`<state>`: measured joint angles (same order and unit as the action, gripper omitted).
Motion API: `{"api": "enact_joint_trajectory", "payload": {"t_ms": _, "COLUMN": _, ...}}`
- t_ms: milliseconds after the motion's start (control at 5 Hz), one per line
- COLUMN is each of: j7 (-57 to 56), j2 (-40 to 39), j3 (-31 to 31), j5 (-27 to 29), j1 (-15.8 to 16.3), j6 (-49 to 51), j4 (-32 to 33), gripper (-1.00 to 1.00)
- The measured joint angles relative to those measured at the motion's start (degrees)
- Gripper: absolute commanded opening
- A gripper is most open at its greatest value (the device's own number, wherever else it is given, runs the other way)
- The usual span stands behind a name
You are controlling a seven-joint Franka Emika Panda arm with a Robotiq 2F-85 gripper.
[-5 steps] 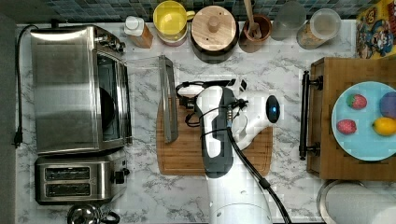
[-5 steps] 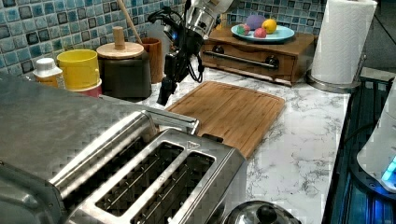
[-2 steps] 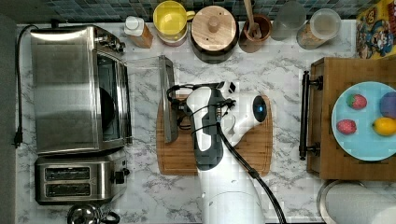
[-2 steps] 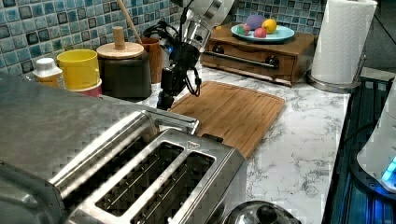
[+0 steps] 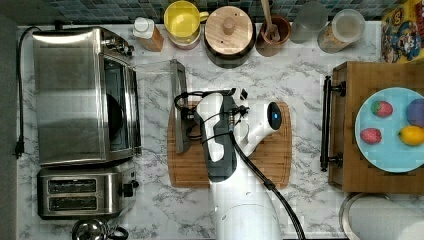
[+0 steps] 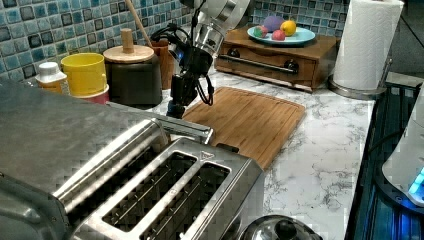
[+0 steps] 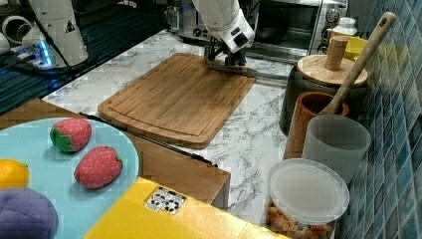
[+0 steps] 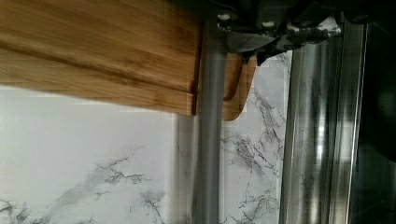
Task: Close the oven.
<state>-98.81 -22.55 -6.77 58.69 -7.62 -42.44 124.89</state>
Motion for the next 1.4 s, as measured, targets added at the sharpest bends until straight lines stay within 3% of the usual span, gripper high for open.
{"api": "enact_joint_trajectory", "payload": {"t_ms": 400, "j7": 1.23, "j2": -0.32, "j3": 0.27, "j5": 0.06, "j1": 0.02, "j6": 1.01, "j4": -0.34, "gripper": -1.00}}
{"api": "enact_joint_trajectory", "payload": {"t_ms": 800, "j7": 14.94, "j2": -0.57, "j3": -0.21, "j5": -4.78, "j1": 0.06, "j6": 1.99, "j4": -1.90, "gripper": -1.00}}
{"api": "enact_joint_trajectory", "payload": {"t_ms": 1200, "j7": 19.75, "j2": -0.18, "j3": -0.79, "j5": -13.34, "j1": 1.24, "j6": 1.65, "j4": -3.80, "gripper": -1.00}}
{"api": "enact_joint_trajectory", "payload": {"t_ms": 1400, "j7": 21.99, "j2": 1.31, "j3": -1.35, "j5": -14.30, "j1": 1.23, "j6": 1.82, "j4": -3.58, "gripper": -1.00}}
